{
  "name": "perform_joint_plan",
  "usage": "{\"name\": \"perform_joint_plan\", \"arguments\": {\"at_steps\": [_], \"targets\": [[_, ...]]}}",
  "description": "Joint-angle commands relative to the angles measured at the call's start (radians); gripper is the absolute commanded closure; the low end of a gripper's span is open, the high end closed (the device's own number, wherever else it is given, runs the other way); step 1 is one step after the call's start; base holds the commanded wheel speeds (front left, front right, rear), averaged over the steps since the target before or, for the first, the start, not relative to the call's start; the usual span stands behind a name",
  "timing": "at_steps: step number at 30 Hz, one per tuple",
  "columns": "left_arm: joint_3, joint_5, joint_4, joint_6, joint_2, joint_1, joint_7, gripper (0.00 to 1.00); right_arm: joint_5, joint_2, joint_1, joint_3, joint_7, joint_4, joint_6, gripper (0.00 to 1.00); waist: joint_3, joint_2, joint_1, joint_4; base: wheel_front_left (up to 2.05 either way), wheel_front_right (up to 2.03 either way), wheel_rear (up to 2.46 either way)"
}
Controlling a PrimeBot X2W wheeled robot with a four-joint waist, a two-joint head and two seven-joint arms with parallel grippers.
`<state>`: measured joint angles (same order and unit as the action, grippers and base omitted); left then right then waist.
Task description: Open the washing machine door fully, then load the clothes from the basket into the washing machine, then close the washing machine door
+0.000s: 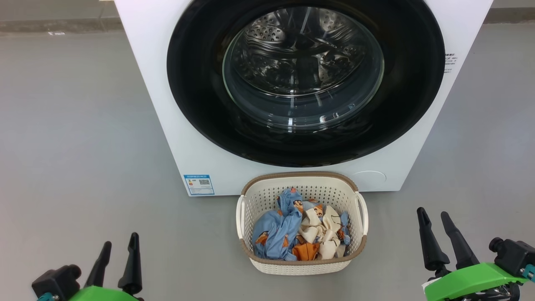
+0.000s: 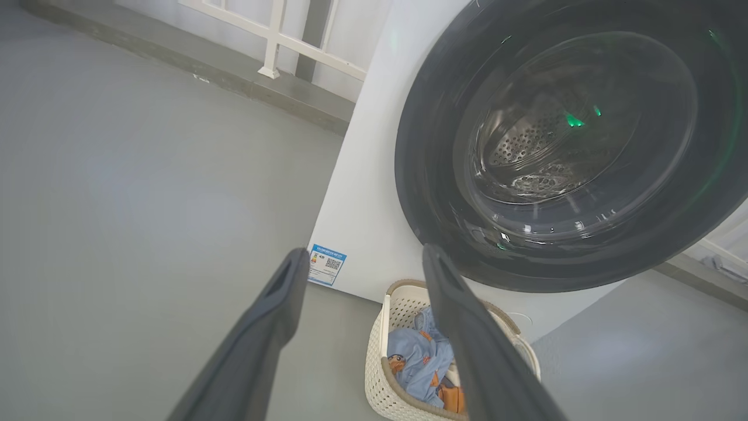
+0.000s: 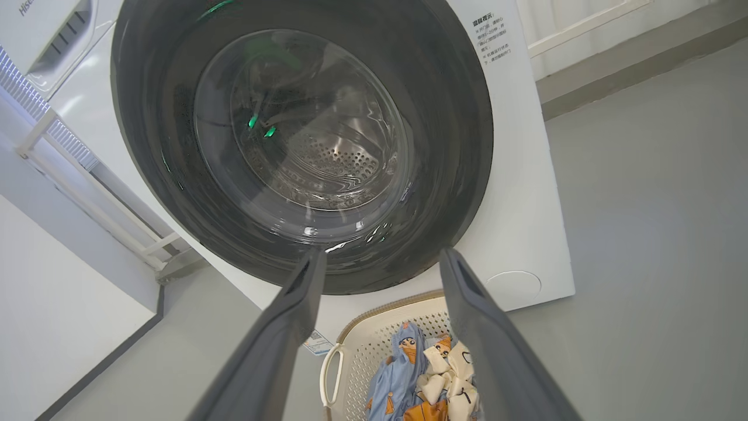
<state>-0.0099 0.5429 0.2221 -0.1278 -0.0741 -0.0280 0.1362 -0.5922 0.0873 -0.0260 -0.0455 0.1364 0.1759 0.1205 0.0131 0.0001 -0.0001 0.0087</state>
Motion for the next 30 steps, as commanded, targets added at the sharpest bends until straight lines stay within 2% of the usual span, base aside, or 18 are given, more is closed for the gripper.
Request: {"name": "perform_joint_plan", "arguments": {"at_steps": [1, 30], "targets": [[0.026, -0.041, -0.029, 0.001, -0.023, -0.041, 0.015, 0.0, 0.034, 0.012, -0.048, 0.021, 0.016, -0.023, 0.007, 0.0, 0.001, -0.0001, 0.0001, 0.0, 0.0, 0.0, 0.0], [0.04, -0.398, -0.017, 0.002, -0.039, -0.03, 0.098, 0.0, 0.362, 0.038, -0.04, 0.032, 0.098, 0.032, 0.009, 0.0, 0.004, -0.0001, 0.0001, -0.008, 0.0, 0.0, 0.0]]}}
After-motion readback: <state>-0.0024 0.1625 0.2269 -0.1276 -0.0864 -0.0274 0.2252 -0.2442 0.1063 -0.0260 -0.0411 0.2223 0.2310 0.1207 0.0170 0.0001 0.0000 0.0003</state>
